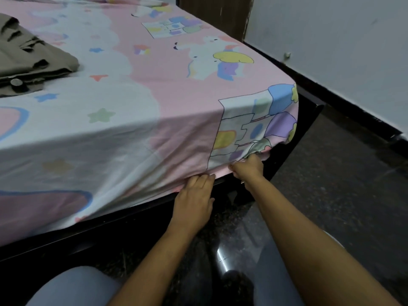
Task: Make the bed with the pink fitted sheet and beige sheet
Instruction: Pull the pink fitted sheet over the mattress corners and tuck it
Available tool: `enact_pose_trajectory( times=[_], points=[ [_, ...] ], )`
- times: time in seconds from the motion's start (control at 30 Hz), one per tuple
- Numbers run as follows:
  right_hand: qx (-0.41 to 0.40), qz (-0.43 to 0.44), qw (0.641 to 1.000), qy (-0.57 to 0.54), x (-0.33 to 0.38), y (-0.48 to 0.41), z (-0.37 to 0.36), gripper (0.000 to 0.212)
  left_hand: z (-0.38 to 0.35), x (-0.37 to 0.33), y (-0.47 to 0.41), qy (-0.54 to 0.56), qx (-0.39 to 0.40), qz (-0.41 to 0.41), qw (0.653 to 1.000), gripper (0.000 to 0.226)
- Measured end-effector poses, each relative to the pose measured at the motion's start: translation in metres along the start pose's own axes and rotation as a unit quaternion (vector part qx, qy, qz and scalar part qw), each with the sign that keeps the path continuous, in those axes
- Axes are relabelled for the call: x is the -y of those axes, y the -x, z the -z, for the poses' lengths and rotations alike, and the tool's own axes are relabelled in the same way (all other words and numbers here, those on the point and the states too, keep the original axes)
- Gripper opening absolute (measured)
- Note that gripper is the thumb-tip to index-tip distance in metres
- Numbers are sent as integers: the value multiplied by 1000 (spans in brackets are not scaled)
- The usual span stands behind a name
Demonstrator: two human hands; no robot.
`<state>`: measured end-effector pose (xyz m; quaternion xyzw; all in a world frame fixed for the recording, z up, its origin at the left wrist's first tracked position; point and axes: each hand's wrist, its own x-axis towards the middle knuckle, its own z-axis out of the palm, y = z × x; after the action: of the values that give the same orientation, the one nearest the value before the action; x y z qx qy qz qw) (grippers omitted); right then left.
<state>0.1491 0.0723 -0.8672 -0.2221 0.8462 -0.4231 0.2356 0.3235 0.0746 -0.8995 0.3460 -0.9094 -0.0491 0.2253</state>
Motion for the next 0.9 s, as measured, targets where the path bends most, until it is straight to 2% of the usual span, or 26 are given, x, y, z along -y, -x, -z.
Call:
enact_pose_trajectory(
  times=[0.07,0.13,0.23,0.3,0.37,0.5,0.63,0.77,0.9],
  points=[
    [13,46,996,75,-7,-4,14,33,-3,-7,-3,-8,10,-2,1000,69],
    [45,124,975,178,-13,-6,30,34,-5,-9,-6,-9,19,0,1000,70],
    [81,201,910,353,-28,3,42,41,-8,-12,-12,1,39,-3,999,74],
    [122,227,870,421,-38,11,37,51,-10,-16,-16,1,79,-15,997,77],
    [122,243,865,422,-41,14,31,52,-14,-18,-20,12,90,-13,996,74],
    [83,260,860,432,-30,8,31,41,-15,-23,-27,11,78,6,997,64],
    [86,258,861,430,-29,4,27,48,-21,-22,-27,-11,26,0,1000,51],
    [116,276,844,445,-38,0,22,56,-32,-27,-22,-34,17,-28,999,61],
    [97,274,850,440,-32,-8,13,52,-32,-30,-27,-67,36,-21,997,69]
  ],
)
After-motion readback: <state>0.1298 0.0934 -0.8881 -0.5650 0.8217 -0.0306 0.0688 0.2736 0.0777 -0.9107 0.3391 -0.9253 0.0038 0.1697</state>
